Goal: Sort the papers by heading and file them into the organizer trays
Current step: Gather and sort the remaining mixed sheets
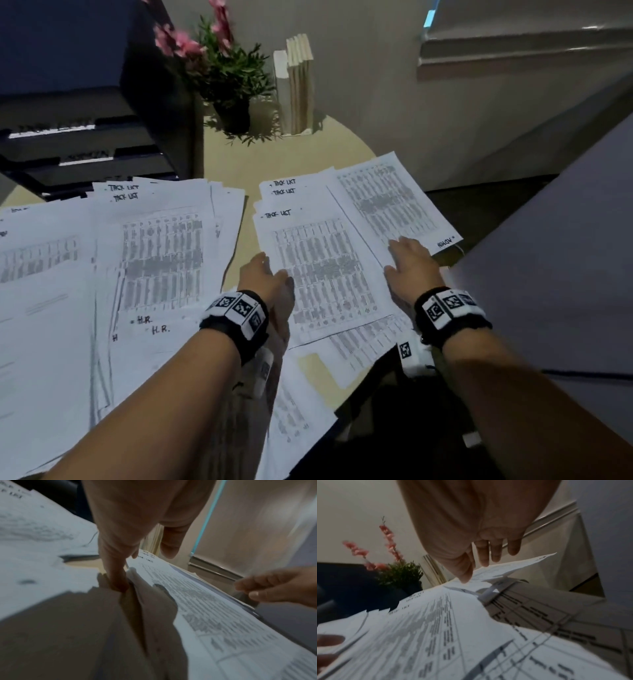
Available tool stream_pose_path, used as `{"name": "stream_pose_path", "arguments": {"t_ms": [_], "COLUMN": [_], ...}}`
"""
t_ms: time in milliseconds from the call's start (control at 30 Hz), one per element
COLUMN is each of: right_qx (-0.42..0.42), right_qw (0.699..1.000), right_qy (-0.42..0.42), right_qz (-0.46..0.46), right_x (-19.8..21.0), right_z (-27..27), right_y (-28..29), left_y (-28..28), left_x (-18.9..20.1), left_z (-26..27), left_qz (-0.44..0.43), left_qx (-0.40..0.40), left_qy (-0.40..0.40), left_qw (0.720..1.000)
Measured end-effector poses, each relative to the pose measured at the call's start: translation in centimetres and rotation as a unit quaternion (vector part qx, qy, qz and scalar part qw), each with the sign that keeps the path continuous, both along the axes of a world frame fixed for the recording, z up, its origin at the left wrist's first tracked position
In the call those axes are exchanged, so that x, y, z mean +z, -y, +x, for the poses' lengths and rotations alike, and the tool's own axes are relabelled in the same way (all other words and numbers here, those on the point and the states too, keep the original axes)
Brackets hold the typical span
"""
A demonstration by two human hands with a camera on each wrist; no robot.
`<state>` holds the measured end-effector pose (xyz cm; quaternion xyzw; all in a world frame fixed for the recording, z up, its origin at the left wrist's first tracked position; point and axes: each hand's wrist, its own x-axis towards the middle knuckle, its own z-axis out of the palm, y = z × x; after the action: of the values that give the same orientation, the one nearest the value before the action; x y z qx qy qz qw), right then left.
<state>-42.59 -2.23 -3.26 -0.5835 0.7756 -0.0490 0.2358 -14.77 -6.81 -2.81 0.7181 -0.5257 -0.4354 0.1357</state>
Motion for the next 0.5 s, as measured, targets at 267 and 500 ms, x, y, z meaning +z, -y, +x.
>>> {"name": "stream_pose_path", "arguments": {"t_ms": [267, 500], "right_qx": [0.061, 0.078], "right_qw": [0.995, 0.989], "right_qy": [-0.071, -0.024], "right_qz": [0.023, -0.125], "right_x": [-2.0, -0.9], "right_z": [-0.2, -1.3], "right_y": [1.6, 2.5], "left_y": [1.1, 1.3], "left_x": [-2.2, -0.8], "left_z": [-2.0, -2.1], "left_qz": [-0.004, -0.098], "left_qx": [0.011, 0.039], "left_qy": [0.068, 0.095], "left_qw": [0.998, 0.99]}}
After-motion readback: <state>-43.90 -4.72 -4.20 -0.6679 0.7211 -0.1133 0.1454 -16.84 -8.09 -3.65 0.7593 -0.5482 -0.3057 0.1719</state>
